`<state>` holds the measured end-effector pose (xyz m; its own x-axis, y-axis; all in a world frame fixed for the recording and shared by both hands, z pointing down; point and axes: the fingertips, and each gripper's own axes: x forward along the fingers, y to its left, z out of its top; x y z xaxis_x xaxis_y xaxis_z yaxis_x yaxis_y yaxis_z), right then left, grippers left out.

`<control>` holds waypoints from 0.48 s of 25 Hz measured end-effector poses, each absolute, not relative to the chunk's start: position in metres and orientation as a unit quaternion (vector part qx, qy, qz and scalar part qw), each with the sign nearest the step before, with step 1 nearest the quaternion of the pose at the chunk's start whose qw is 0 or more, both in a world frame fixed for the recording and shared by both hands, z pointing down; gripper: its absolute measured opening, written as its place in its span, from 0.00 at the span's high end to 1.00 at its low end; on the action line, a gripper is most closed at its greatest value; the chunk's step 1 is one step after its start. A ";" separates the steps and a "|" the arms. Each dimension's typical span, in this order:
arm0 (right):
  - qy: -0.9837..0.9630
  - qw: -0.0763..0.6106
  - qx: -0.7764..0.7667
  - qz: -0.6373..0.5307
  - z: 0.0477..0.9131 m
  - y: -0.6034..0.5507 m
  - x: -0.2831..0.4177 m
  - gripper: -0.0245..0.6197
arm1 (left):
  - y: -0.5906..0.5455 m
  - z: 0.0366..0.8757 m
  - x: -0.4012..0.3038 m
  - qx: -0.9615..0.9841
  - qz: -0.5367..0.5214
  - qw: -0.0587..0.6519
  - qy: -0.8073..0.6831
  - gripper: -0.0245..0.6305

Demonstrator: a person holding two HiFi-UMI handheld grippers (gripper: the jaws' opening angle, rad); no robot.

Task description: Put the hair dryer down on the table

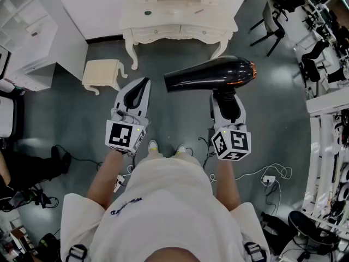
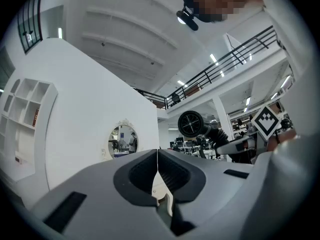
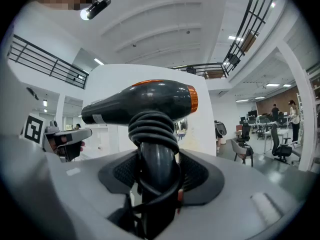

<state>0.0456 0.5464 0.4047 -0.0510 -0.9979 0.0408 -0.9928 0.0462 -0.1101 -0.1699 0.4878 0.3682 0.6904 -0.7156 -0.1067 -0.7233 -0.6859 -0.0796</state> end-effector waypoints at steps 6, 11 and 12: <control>0.725 0.020 -0.687 -0.054 0.406 0.554 0.034 0.59 | 0.493 0.376 -0.183 -0.918 0.032 0.041 0.394 0.95; 0.728 0.016 -0.683 -0.055 0.404 0.545 0.022 0.59 | 0.486 0.373 -0.195 -0.914 0.024 0.046 0.402 0.95; 0.730 0.017 -0.681 -0.055 0.403 0.543 0.021 0.59 | 0.484 0.370 -0.196 -0.914 0.025 0.049 0.402 0.95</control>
<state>0.0209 0.5426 0.4032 -0.0707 -0.9962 0.0504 -0.9925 0.0652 -0.1034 -0.1960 0.4839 0.3700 0.6749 -0.7329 -0.0854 -0.7379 -0.6713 -0.0699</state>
